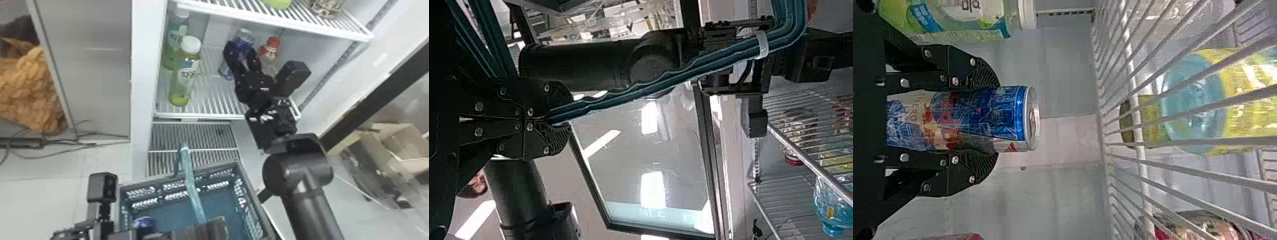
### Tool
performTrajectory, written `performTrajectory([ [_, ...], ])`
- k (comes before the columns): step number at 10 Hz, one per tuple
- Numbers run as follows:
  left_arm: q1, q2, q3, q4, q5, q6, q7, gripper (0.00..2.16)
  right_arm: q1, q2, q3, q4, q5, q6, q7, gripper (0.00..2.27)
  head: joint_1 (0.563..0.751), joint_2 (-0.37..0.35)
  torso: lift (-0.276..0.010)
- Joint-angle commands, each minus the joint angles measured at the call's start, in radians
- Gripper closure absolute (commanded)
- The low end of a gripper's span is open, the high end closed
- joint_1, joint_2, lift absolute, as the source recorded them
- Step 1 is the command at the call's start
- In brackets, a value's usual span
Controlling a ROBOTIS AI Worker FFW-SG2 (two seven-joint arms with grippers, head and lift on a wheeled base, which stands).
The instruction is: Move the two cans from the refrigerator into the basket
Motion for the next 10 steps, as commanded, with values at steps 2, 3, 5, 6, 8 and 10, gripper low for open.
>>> performTrajectory([
  [2, 0.003, -0.002, 0.004, 0.0, 0.0, -0.003, 0.0, 1.19, 0.126, 0.002, -0.035, -0.163, -0.013, 0.048, 0.004, 0.91, 0.695, -0.35, -0.276],
  [3, 0.005, -0.003, 0.006, 0.0, -0.002, -0.003, 0.0, 1.19, 0.165, 0.002, -0.049, -0.205, -0.025, 0.068, 0.004, 0.91, 0.695, -0.35, -0.276],
  [5, 0.005, -0.003, 0.008, 0.0, -0.008, 0.0, 0.0, 1.19, 0.254, 0.002, -0.077, -0.32, -0.049, 0.102, 0.012, 0.91, 0.695, -0.35, -0.276],
  [6, 0.008, -0.003, 0.008, 0.0, -0.01, 0.0, 0.0, 1.19, 0.308, 0.003, -0.091, -0.394, -0.049, 0.117, 0.012, 0.91, 0.695, -0.35, -0.276],
  [8, 0.013, -0.003, 0.012, 0.0, -0.012, 0.0, 0.0, 1.19, 0.379, 0.009, -0.107, -0.49, -0.074, 0.163, 0.012, 0.91, 0.695, -0.35, -0.276],
  [10, 0.013, -0.003, 0.012, 0.0, -0.018, 0.004, 0.0, 1.19, 0.45, 0.011, -0.129, -0.605, -0.09, 0.266, 0.012, 0.91, 0.695, -0.35, -0.276],
])
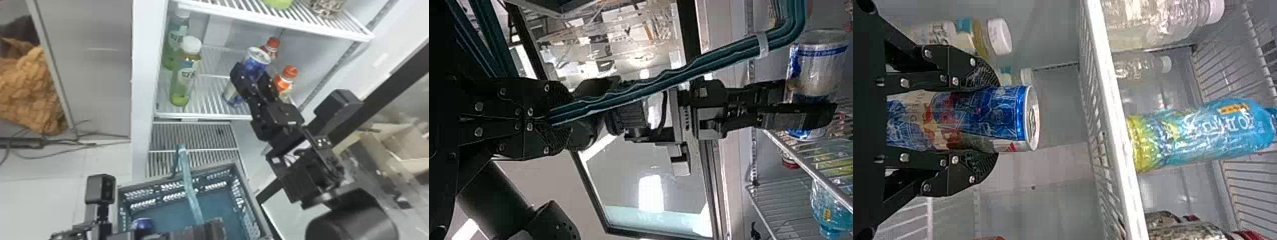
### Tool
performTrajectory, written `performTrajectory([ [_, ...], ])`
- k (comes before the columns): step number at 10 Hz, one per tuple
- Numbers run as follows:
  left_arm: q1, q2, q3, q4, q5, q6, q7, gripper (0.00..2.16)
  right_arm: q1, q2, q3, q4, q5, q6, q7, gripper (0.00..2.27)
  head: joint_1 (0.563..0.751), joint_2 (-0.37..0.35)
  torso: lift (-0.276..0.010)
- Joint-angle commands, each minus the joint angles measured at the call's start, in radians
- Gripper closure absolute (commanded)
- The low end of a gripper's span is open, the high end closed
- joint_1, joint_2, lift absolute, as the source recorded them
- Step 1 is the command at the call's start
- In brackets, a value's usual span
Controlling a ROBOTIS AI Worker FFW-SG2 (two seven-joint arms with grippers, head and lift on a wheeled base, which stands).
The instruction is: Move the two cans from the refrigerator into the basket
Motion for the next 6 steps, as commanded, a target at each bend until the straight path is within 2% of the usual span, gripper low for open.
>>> performTrajectory([
  [1, 0.003, -0.001, 0.002, 0.0, 0.001, -0.001, 0.0, 1.19, 0.075, 0.005, -0.029, -0.117, -0.006, 0.09, 0.001, 0.91, 0.695, -0.35, -0.276],
  [4, 0.005, -0.001, 0.004, 0.0, -0.007, -0.001, 0.0, 1.19, 0.208, 0.017, -0.11, -0.311, -0.01, 0.286, 0.004, 0.91, 0.695, -0.35, -0.276],
  [6, 0.005, -0.001, 0.002, 0.0, -0.011, -0.005, 0.0, 1.19, 0.249, 0.026, -0.152, -0.394, -0.034, 0.387, 0.006, 0.91, 0.695, -0.35, -0.276],
])
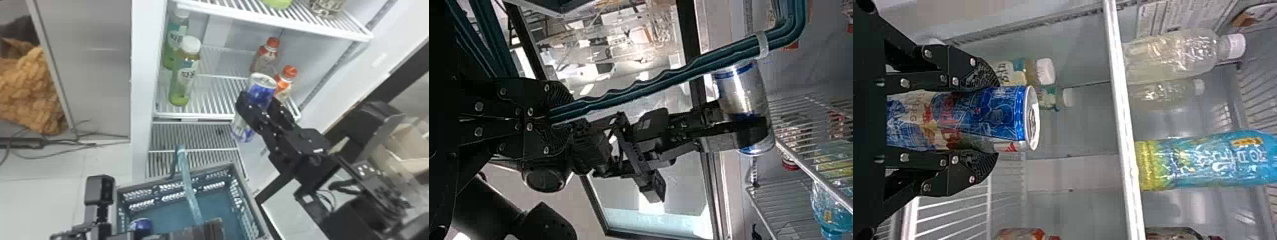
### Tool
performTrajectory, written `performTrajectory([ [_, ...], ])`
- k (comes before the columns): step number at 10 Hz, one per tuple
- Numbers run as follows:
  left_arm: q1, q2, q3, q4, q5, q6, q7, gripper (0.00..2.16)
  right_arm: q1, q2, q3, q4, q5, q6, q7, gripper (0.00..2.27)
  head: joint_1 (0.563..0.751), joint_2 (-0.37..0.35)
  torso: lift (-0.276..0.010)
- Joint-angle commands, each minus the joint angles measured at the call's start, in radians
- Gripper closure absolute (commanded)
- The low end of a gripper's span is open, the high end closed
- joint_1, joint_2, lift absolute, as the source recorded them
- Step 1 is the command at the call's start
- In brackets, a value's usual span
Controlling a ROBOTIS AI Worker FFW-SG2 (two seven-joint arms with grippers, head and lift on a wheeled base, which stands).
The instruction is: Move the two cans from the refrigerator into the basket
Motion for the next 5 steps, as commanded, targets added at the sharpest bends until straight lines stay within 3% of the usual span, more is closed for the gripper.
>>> performTrajectory([
  [1, 0.0, 0.0, 0.0, 0.0, -0.003, 0.0, 0.0, 1.19, 0.027, 0.008, -0.037, -0.049, -0.002, 0.064, 0.008, 0.91, 0.695, -0.35, -0.276],
  [5, 0.002, -0.003, 0.004, 0.0, -0.003, -0.003, 0.0, 1.19, 0.083, 0.027, -0.067, -0.13, -0.026, 0.263, 0.016, 0.91, 0.695, -0.35, -0.276],
])
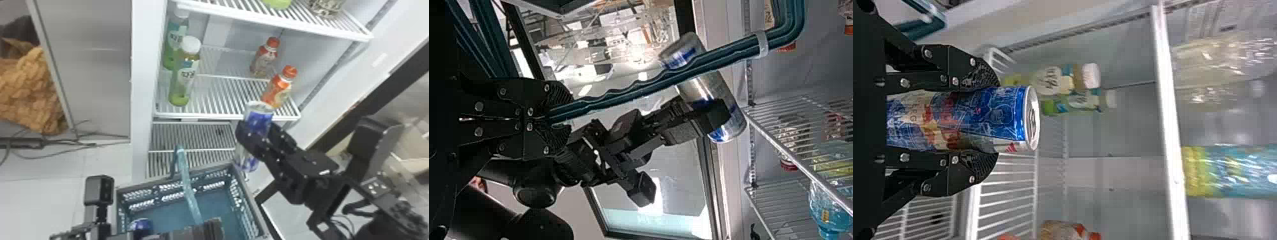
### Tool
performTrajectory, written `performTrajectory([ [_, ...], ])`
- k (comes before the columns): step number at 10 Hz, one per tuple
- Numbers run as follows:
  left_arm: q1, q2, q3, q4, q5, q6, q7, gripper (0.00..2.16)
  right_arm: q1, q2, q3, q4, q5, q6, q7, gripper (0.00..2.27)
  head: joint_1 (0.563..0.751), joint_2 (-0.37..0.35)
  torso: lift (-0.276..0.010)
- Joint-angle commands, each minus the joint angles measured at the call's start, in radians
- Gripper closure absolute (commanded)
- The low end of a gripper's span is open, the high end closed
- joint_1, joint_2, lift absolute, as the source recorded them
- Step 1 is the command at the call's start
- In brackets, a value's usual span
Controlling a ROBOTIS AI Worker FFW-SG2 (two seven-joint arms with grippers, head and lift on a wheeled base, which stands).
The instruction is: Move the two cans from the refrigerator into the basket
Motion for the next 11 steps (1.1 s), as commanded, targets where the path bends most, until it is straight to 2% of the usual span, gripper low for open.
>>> performTrajectory([
  [1, -0.002, 0.0, -0.002, 0.0, 0.0, 0.0, 0.0, 1.19, -0.005, 0.001, -0.004, -0.006, -0.018, 0.076, 0.003, 0.91, 0.695, -0.35, -0.276],
  [6, -0.009, 0.005, -0.006, 0.0, 0.006, 0.0, 0.0, 1.19, -0.091, -0.004, -0.036, 0.045, -0.038, 0.365, 0.062, 0.91, 0.695, -0.35, -0.276],
  [9, -0.014, 0.006, -0.01, 0.0, 0.006, 0.002, 0.0, 1.19, -0.128, -0.007, -0.042, 0.072, -0.018, 0.456, 0.105, 0.9, 0.695, -0.35, -0.276],
  [10, -0.014, 0.006, -0.01, 0.0, 0.006, 0.0, 0.0, 1.19, -0.128, -0.007, -0.042, 0.072, -0.018, 0.456, 0.106, 0.87, 0.695, -0.35, -0.276],
  [11, -0.014, 0.006, -0.01, 0.0, 0.006, 0.0, 0.0, 1.19, -0.138, -0.007, -0.042, 0.08, -0.008, 0.449, 0.126, 0.67, 0.695, -0.35, -0.276],
])
